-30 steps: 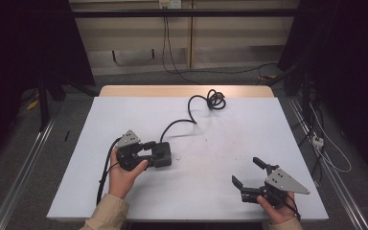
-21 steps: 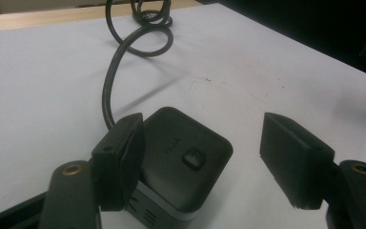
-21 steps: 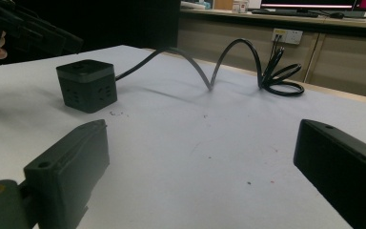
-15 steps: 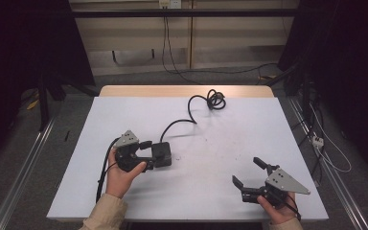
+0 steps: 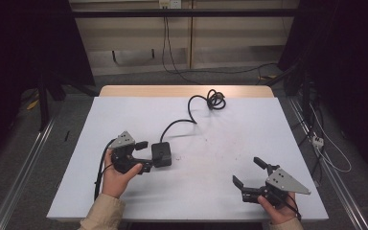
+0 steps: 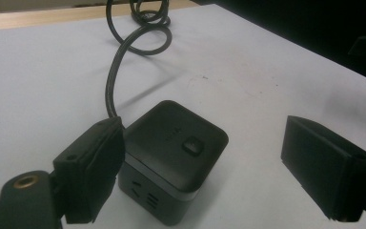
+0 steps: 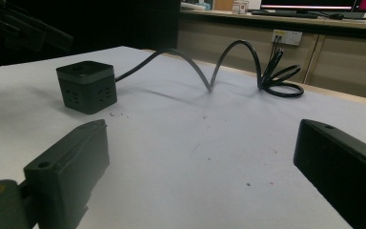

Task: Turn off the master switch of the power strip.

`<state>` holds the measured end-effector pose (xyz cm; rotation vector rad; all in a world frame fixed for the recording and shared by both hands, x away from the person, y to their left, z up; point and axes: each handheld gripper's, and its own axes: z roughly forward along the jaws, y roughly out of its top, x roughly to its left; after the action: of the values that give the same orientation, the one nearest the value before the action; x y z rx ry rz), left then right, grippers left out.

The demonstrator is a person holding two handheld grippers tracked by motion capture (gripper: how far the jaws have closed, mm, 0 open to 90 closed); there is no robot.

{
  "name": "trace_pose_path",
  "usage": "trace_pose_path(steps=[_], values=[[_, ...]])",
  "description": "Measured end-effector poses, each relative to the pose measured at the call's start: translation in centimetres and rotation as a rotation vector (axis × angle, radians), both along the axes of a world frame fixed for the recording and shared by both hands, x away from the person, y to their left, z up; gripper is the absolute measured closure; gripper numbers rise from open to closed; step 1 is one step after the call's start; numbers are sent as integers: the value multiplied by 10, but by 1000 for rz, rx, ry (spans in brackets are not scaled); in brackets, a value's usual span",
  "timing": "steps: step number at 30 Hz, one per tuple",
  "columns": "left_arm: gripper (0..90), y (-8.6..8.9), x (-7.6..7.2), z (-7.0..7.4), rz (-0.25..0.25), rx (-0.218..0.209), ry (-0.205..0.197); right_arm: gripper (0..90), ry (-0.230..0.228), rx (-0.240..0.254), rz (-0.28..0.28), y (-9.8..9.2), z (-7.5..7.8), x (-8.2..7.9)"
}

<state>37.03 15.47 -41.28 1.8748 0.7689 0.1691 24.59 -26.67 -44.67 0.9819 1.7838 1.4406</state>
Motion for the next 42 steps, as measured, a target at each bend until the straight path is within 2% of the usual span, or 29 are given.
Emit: trace_pose_path(steps=[9, 25, 42], values=[[92, 7, -3, 0, -7, -4, -7, 43, 0, 0, -1, 0, 0, 0], [74, 21, -6, -1, -10, -17, -20, 43, 0, 4, -2, -1, 0, 0], [66, 30, -8, -4, -5, 1, -33, 43, -2, 9, -5, -4, 1, -1]])
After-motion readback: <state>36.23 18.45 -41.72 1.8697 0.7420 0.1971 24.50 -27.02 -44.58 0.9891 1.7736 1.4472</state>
